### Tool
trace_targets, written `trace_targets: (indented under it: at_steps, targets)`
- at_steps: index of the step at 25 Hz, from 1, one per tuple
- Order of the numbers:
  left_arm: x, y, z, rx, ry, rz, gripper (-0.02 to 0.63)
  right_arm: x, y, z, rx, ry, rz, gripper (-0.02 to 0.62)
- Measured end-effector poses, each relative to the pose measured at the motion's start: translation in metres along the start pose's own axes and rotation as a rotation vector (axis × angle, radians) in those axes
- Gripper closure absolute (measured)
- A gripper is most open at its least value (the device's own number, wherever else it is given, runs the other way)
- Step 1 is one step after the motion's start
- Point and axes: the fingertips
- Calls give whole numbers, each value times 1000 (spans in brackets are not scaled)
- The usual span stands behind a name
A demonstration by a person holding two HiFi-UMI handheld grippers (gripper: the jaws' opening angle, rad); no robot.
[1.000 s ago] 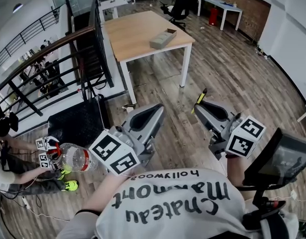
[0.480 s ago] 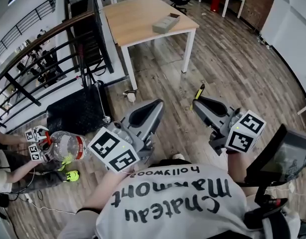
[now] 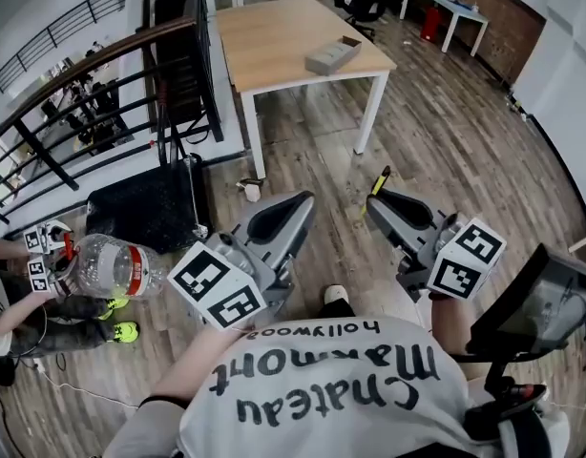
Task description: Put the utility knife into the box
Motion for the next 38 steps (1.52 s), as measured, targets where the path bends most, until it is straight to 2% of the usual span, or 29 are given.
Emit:
trace_targets:
  at_steps: [11,20,38]
  targets:
    - [-53,-80,11,-30,26,-15,600,95,-18,-20,6,-39,-8,537]
    - [-102,-135,38,-48,80,-51,600,174,-30,-15,-20,-78,6,537]
    - [-176,-240,73,-74,118,-83,600,305,-57,-18,-48,-114,-17,537]
Point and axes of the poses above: the fingertips, and each gripper's own axes: y backward along the fingers, x to its right, z out of its underside, and after that the axes turned 12 degrees about z, right-handed
